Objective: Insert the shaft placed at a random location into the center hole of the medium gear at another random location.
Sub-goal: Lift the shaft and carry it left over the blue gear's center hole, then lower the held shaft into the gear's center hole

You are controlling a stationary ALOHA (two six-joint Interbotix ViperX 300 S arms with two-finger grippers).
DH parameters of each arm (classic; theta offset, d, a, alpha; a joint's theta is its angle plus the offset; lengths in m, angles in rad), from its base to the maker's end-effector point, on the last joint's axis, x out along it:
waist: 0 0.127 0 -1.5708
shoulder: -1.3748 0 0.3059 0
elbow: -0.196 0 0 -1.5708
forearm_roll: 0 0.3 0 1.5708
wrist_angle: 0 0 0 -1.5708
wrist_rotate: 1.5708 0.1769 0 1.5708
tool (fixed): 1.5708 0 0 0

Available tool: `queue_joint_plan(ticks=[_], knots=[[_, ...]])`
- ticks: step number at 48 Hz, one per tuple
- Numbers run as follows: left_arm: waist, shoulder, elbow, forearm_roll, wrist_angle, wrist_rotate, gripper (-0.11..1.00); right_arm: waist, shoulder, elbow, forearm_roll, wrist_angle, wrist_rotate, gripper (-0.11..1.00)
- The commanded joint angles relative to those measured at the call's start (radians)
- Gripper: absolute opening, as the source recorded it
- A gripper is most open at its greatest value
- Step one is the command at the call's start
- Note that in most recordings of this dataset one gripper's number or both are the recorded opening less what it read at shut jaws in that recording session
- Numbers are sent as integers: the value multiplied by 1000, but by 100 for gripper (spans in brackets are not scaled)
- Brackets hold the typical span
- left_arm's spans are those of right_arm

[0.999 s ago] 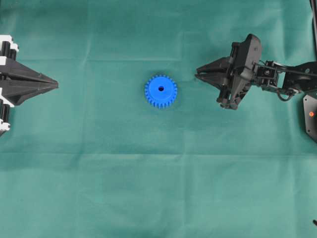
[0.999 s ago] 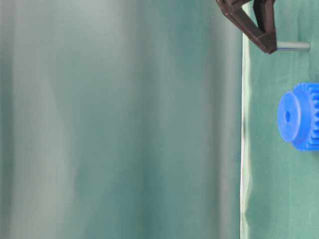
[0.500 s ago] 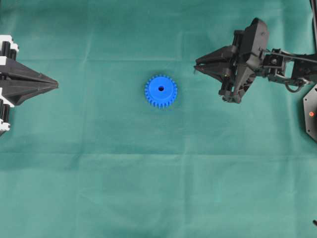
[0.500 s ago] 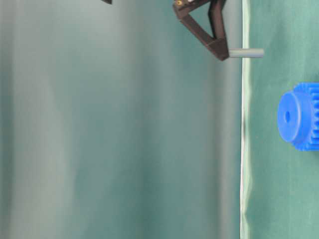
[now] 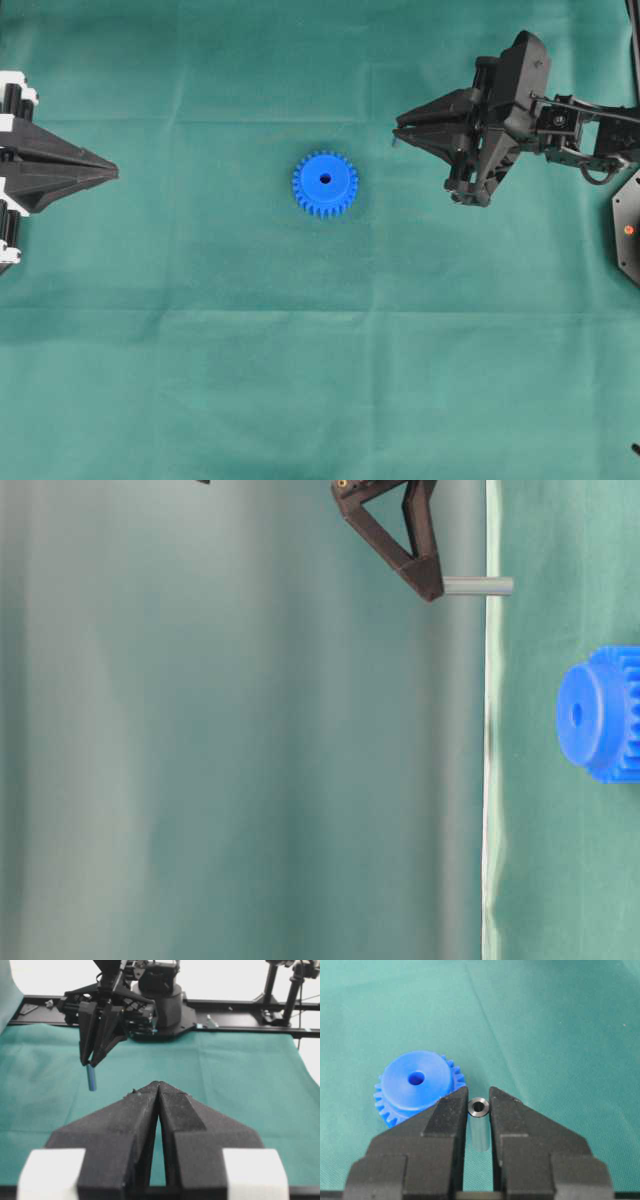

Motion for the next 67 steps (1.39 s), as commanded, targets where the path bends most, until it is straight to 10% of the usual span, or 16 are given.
queue_joint_plan(ticks=[1, 67], knots=[[2, 9, -20, 2, -5, -2, 0, 14, -8, -32, -2, -5, -12, 13], [2, 11, -20, 2, -11, -8, 0, 129, 219, -279, -2, 2, -15, 13]])
